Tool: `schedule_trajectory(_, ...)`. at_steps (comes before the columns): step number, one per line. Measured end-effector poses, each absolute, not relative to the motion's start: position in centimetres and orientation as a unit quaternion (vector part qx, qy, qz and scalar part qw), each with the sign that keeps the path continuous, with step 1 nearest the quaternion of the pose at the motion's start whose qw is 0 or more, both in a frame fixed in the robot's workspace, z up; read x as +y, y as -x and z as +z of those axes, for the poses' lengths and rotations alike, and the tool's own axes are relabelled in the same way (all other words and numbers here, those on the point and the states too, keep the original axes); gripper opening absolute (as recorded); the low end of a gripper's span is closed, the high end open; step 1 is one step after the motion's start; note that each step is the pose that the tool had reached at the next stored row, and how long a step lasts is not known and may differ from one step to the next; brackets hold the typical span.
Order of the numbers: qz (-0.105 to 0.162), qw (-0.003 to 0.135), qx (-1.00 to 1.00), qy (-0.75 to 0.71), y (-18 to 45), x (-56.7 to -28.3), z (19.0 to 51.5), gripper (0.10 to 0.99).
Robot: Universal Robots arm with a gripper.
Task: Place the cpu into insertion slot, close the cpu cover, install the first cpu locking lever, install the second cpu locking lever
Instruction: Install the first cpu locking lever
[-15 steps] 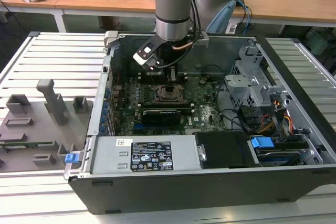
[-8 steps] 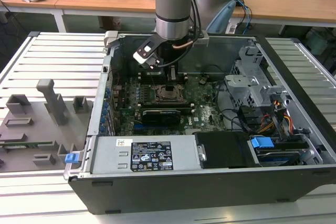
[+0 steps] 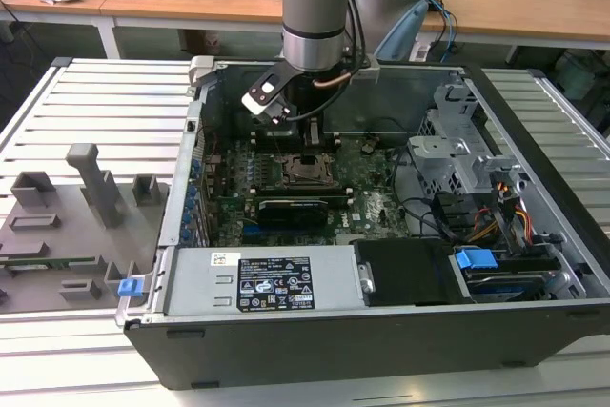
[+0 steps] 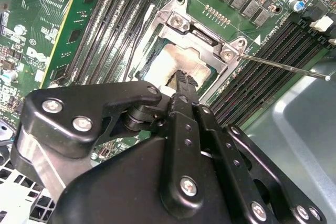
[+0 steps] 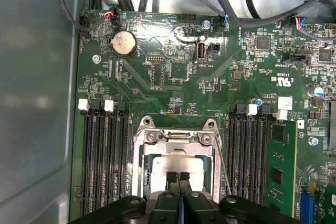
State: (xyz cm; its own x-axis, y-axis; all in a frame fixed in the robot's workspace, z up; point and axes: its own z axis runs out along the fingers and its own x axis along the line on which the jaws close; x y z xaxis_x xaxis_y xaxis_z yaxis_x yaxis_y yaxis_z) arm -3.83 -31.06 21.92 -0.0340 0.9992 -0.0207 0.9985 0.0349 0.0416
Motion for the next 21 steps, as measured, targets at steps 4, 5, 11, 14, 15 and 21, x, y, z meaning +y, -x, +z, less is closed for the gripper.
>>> schedule_trajectory(4,0.008,0.022,0.719,-0.695,3.83,-31.06,21.98,0.106)
schedule_trajectory(5,0.008,0.022,0.719,-0.695,3.83,-31.06,22.0,0.106)
schedule_trajectory(11,0.008,0.022,0.719,-0.695,3.83,-31.06,22.1,0.106)
schedule_trajectory(14,0.008,0.022,0.719,-0.695,3.83,-31.06,22.13,0.106)
schedule_trajectory(15,0.008,0.022,0.719,-0.695,3.83,-31.06,22.15,0.106)
schedule_trajectory(21,0.008,0.022,0.719,-0.695,3.83,-31.06,22.25,0.106)
